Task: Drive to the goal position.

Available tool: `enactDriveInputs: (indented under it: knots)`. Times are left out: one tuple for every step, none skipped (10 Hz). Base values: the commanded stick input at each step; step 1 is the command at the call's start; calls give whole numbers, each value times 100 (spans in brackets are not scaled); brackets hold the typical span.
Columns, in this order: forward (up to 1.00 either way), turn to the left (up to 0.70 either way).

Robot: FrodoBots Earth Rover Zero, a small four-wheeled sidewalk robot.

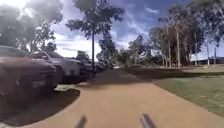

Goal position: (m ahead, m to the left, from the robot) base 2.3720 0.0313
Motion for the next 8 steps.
enactDriveInputs:
  knots:
    - [100, 0]
    - [100, 0]
    - [100, 0]
    - [100, 0]
    - [100, 0]
    - [100, 0]
    - [100, 0]
    - [100, 0]
